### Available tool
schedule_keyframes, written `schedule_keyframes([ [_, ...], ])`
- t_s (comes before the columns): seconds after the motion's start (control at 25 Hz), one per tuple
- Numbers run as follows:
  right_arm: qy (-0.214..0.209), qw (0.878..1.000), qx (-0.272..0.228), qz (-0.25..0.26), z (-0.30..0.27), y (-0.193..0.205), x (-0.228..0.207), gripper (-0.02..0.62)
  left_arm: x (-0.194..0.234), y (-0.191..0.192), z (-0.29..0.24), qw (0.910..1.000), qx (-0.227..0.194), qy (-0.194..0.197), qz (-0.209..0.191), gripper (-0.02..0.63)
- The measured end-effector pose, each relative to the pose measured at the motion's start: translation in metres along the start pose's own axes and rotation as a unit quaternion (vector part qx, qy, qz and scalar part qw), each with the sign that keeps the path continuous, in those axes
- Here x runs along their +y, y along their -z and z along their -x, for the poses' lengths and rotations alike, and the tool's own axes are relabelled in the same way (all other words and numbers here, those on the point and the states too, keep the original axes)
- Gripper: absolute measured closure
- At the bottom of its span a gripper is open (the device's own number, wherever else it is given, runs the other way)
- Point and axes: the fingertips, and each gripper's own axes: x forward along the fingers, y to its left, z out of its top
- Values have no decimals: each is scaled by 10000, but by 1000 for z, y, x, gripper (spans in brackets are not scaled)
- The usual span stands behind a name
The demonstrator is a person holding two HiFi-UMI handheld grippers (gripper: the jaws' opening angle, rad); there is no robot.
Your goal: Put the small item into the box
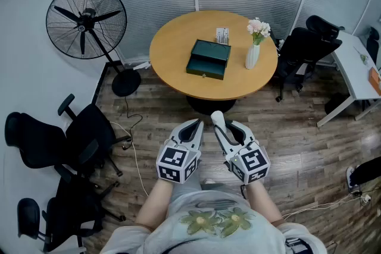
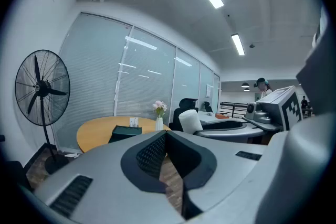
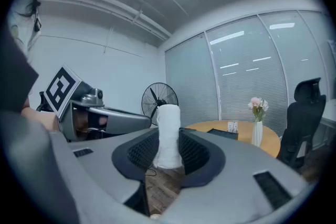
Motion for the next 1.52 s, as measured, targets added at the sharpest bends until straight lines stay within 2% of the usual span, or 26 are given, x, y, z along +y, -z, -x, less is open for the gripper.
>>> schedule_keyframes([
  [0.36, 96, 9999, 75, -118, -31, 9, -16, 469, 26, 8, -24, 9998, 124, 55, 113, 604],
  [0.64, 202, 9993, 287, -156, -75, 21, -41, 468, 63, 17, -60, 9992, 234, 132, 298, 604],
  [1.2, 390, 9975, 561, -172, -241, 9, -129, 468, 208, -4, -189, 9974, 390, 318, 523, 606],
  [1.52, 714, 9956, 544, -279, -296, 6, -168, 468, 254, -14, -241, 9964, 419, 577, 460, 604],
])
